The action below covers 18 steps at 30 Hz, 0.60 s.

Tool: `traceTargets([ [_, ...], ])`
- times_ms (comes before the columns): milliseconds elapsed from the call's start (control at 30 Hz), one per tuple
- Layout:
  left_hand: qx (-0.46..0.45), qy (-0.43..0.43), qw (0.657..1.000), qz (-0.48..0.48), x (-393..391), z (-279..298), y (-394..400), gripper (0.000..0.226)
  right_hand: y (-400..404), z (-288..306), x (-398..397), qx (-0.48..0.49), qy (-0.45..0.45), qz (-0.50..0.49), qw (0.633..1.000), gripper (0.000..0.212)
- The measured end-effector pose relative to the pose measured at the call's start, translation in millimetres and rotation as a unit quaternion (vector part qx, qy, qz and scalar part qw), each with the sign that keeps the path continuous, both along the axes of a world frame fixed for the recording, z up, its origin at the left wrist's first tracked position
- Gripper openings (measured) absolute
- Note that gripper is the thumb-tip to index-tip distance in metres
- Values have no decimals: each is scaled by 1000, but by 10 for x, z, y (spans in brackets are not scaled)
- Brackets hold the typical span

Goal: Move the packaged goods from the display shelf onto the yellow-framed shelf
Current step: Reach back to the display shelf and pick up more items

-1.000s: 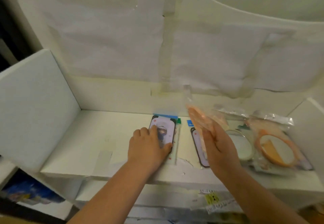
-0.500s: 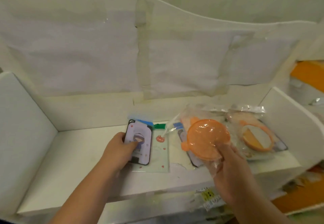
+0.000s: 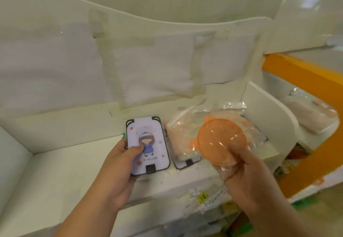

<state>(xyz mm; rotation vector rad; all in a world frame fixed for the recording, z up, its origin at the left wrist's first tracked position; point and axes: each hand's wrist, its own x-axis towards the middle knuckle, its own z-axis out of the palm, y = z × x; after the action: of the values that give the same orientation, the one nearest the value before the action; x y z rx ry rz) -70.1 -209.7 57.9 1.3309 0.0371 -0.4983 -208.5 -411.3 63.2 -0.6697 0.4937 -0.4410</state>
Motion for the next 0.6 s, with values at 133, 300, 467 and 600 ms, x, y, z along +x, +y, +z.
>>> traceTargets([
  [133,-9,-10,1000,-16,-358,162,-341,31,-292,73,-342,-4,-30,1,1000,54],
  [300,-19,-27,999,-36,-886,301,-884,33,-713,176,-983,-33,-87,-12,996,44],
  [467,-47,-19,998,-38,-1587,395,-1499,35,-1267,261,-1647,-21,-126,15,992,51],
  [600,-58,-8,998,-36,-2102,404,-2021,35,-1754,404,-2245,-38,-155,16,987,48],
])
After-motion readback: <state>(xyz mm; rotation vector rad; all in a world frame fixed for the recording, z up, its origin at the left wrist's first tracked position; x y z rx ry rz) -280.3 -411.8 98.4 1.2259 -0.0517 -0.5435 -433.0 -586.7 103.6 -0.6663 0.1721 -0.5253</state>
